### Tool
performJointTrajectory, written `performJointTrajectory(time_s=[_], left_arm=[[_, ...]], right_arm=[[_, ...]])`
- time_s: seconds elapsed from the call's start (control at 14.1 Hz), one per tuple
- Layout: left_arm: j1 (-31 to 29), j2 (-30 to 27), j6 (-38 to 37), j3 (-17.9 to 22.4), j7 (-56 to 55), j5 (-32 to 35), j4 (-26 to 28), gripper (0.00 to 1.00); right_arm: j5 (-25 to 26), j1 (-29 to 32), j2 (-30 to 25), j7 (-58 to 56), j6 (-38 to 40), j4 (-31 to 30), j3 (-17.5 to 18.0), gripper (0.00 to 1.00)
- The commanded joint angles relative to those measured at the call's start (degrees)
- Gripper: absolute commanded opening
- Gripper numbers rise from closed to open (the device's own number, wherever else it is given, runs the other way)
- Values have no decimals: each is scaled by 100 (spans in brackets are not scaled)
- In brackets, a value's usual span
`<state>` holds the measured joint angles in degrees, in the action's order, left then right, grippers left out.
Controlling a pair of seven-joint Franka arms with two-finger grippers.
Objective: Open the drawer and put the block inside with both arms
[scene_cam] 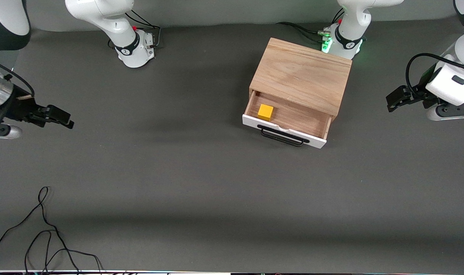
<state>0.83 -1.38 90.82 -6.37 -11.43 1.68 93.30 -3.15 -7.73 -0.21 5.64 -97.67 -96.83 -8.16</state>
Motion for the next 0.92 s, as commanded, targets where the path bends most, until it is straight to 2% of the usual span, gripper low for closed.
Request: performJointTrajectory(time_s=[0.0, 0.21, 0.49, 0.85], left_arm=[[-12, 6, -11, -4, 53, -45, -58, 100], [-3, 6, -20, -4, 71, -36, -58, 100], [-3, 6, -20, -4, 45, -27, -58, 100], [5, 6, -20, -4, 45, -36, -66, 100]], right_arm=[[121, 176, -137, -195, 28, -117, 305, 100], [78, 132, -76, -633, 213, -65, 289, 100], [130, 123, 30, -660, 266, 199, 306, 100], [341, 167, 99, -696, 389, 243, 289, 100]])
